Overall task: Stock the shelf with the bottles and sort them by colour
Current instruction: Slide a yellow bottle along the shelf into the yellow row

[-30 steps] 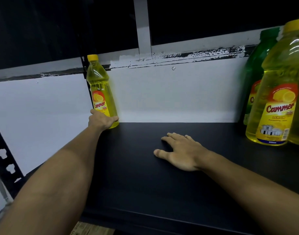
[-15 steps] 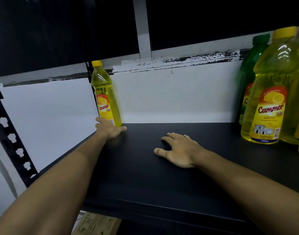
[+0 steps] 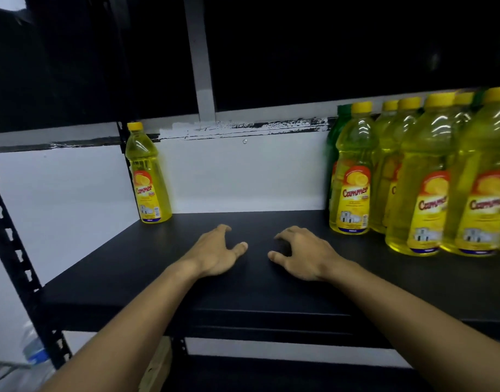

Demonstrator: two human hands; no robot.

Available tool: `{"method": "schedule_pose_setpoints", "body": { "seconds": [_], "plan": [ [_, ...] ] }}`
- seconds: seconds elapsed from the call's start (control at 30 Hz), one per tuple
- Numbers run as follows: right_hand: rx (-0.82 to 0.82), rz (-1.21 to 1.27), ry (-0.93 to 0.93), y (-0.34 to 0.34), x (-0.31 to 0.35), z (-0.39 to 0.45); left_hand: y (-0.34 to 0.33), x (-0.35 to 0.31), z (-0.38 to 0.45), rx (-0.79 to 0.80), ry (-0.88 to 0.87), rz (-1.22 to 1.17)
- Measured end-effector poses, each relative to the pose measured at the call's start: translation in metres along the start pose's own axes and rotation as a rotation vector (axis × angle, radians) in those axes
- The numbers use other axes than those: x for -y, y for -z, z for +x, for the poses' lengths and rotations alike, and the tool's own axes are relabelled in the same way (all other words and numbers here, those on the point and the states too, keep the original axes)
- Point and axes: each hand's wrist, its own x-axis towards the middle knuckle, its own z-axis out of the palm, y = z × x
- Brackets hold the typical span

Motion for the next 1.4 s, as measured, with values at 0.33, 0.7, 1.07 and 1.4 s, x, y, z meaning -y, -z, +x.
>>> {"method": "schedule_pose_setpoints", "body": {
  "seconds": [0.33,0.7,1.07,1.4],
  "plan": [
    [-0.536,0.008,-0.398,0.053,-0.056,-0.013,-0.029,-0.009,0.001,0.006,-0.058,0.146],
    [-0.745,0.069,-0.678,0.039,-0.063,0.032,-0.031,-0.009,0.001,-0.037,-0.076,0.145],
    [-0.759,0.120,-0.729,0.038,-0.062,0.036,-0.029,-0.014,0.000,-0.061,-0.075,0.149],
    [-0.702,0.186,-0.500,0.029,-0.024,-0.005,-0.026,-0.016,-0.003,-0.034,-0.066,0.143]
  ]
}}
